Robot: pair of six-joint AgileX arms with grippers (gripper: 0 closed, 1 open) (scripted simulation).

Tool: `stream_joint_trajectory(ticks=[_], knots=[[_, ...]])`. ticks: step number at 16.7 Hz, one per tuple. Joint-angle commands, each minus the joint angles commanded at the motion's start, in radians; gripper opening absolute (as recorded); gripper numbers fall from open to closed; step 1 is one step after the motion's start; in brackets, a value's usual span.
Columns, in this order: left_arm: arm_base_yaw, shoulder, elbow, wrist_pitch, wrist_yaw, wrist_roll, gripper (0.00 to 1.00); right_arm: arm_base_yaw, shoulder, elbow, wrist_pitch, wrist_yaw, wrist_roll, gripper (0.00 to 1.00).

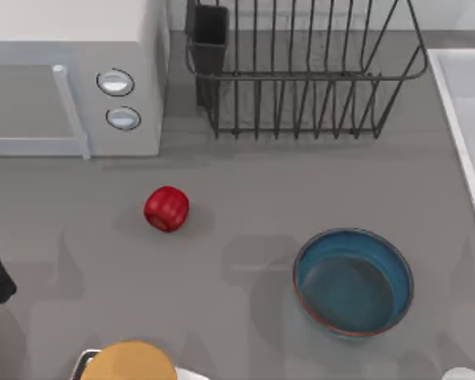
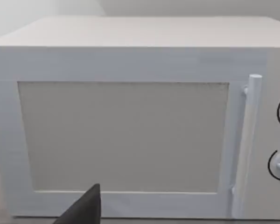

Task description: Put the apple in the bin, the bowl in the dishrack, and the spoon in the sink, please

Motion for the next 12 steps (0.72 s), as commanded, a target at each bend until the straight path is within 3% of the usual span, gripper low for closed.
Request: stream_joint_trajectory(ticks=[6,12], knots=[[-0.028,0.104,0.099,-0.071,-0.008,-0.008,1.00,0.000,0.000,0.000,0.000,0.000,0.000,1.00],[-0.128,0.563,0.483,-0.331,-0.040,-0.041,1.00,0.000,0.000,0.000,0.000,0.000,0.000,1.00]])
